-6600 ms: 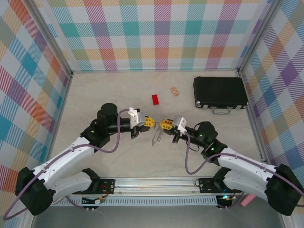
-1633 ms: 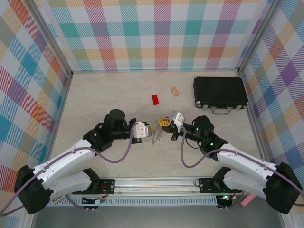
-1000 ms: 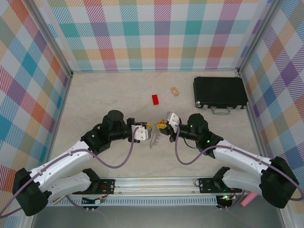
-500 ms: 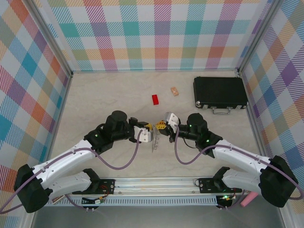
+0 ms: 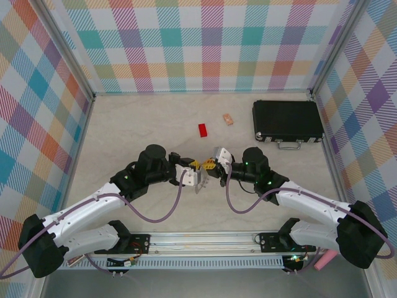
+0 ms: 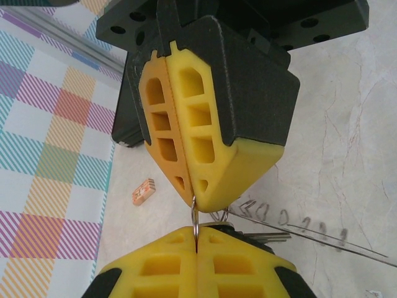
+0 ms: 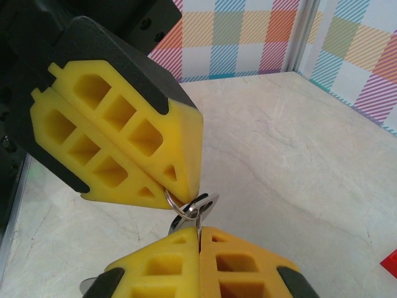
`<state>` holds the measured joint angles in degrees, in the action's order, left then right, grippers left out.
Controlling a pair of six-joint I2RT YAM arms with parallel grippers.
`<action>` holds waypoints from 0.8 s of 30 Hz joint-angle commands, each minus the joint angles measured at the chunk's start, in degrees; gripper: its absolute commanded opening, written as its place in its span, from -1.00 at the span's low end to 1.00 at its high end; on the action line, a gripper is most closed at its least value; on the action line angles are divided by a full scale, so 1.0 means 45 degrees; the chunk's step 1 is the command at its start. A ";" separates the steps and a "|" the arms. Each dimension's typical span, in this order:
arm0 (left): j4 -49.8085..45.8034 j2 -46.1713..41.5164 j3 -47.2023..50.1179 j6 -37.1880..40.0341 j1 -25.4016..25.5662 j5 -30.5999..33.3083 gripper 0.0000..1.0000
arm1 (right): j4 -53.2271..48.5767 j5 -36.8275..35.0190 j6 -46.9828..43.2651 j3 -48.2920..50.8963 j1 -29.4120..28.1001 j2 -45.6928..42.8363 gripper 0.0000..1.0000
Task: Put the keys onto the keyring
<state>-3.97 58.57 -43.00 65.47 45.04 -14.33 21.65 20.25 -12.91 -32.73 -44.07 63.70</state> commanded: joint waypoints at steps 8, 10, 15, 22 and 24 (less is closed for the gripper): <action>0.0155 0.0158 -0.0268 0.0168 0.0152 0.0256 -1.00 | 0.0443 0.0656 -0.0179 -0.0316 -0.0177 -0.0366 -1.00; 0.0085 0.0202 -0.0278 0.0167 0.0154 0.0177 -1.00 | 0.0461 0.0656 -0.0178 -0.0277 -0.0183 -0.0414 -1.00; -0.0003 0.0285 -0.0218 0.0129 0.0149 0.0244 -1.00 | 0.0503 0.0617 -0.0160 -0.0217 -0.0171 -0.0507 -1.00; 0.0005 0.0364 -0.0068 0.0032 0.0163 0.0176 -1.00 | 0.0781 0.0529 -0.0120 -0.0015 -0.0186 -0.0813 -1.00; 0.0058 0.0362 -0.0014 -0.0018 0.0150 0.0157 -1.00 | 0.0831 0.0534 -0.0101 0.0026 -0.0187 -0.0895 -1.00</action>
<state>-3.99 59.48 -43.00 65.41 45.25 -14.00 21.30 20.01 -12.88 -32.49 -44.21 62.28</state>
